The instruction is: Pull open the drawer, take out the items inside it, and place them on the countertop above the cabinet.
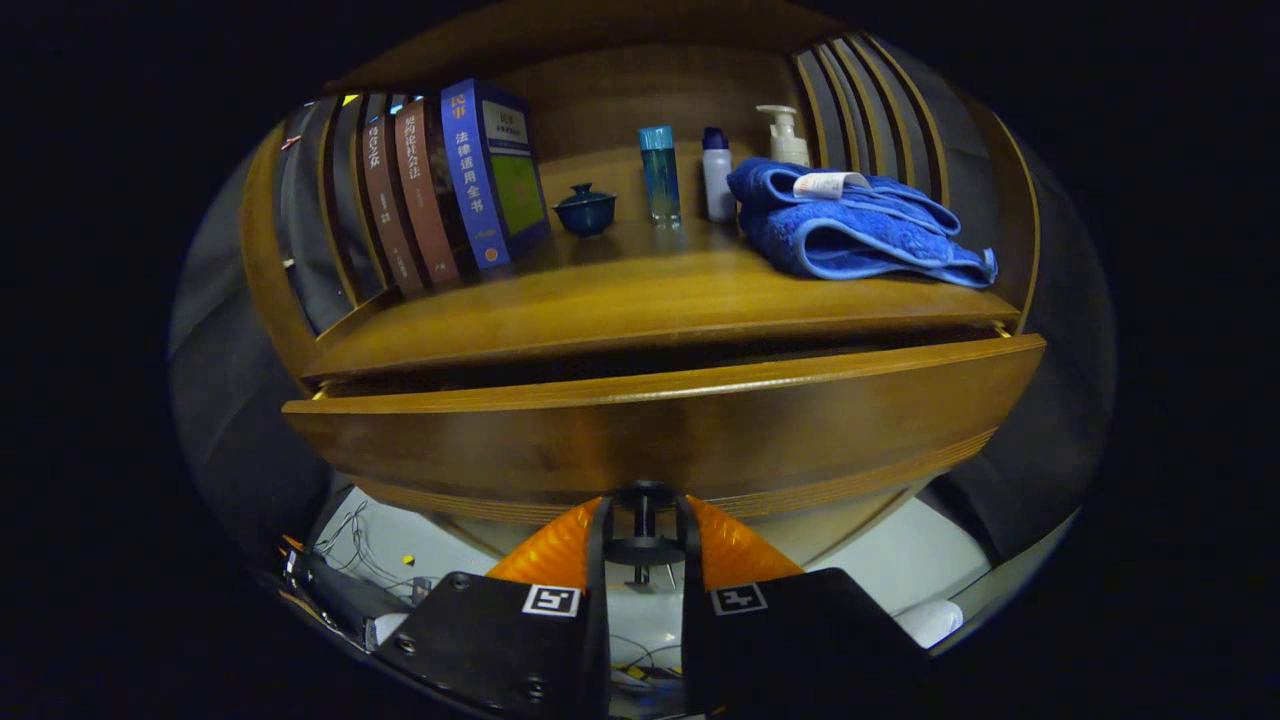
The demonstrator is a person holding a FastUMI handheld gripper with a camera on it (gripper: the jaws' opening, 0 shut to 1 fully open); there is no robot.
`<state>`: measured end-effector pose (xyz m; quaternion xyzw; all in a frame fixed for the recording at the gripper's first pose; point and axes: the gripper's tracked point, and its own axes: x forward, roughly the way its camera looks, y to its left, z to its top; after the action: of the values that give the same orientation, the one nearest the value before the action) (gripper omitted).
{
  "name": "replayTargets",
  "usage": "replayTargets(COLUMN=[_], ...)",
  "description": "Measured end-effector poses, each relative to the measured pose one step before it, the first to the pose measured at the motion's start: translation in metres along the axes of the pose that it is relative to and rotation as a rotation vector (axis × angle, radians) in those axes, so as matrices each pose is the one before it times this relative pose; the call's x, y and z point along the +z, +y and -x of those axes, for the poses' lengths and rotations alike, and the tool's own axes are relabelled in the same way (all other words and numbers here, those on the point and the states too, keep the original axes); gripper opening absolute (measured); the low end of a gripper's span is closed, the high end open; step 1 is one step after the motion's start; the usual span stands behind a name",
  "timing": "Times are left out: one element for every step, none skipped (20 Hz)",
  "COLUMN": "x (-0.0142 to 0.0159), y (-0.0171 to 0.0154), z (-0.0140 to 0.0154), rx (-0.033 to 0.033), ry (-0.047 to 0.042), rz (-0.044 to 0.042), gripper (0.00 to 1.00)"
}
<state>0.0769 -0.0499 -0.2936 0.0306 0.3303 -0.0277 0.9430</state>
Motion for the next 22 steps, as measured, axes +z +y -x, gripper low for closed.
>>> replayTargets(x=[-0.007,-0.00785,-0.00921,-0.00698,-0.00734,-0.00724,-0.00685,-0.00715,-0.00602,-0.00672,-0.0035,-0.0049,-0.00478,-0.00408,-0.00558,-0.00664,-0.00644,-0.00726,0.00016,-0.00287,0.00222,-0.00269], y=[-0.00019,0.00065,0.00044,0.00148,0.00097,0.00105,0.00166,0.0007,0.00018,0.00127,0.00032,0.00033,0.00128,-0.00009,-0.00021,-0.00054,-0.00106,-0.00163,-0.00003,-0.00089,-0.00004,0.00011], z=[0.01056,0.00925,0.00598,0.0124,0.00758,0.00924,0.00734,0.00729,0.00695,0.0045,0.00492,0.00402,0.0052,0.00301,0.00283,0.00342,0.00163,-0.00011,0.00491,-0.00422,-0.00192,0.0058], rx=[0.00003,-0.00046,0.00383,0.00375,0.00427,0.00662,0.00946,0.00538,0.00205,0.00516,0.00266,0.00286,0.00245,0.00045,0.00054,0.00104,0.00044,-0.0036,0.00272,-0.00509,-0.00175,0.00003], ry=[0.01577,0.01905,0.0215,0.02404,0.0154,0.0135,0.01115,0.01211,0.01208,0.0089,0.0047,0.00675,0.00462,0.00531,0.00948,0.01309,0.01305,0.01537,-0.00311,0.01063,-0.01145,0.01293], rz=[0.0073,0.00545,0.00511,0.00537,0.00801,0.00725,0.00341,-0.00072,-0.00355,-0.00116,-0.00142,0.00057,0.00017,0.00125,0.00367,-0.00082,-0.00642,-0.00488,0.00034,0.00407,-0.00533,0.00042], gripper=[0.33,0.33,0.32,0.32,0.33,0.33,0.33,0.32,0.33,0.33,0.33,0.32,0.32,0.32,0.32,0.32,0.32,0.32,0.32,0.32,0.32,0.33])
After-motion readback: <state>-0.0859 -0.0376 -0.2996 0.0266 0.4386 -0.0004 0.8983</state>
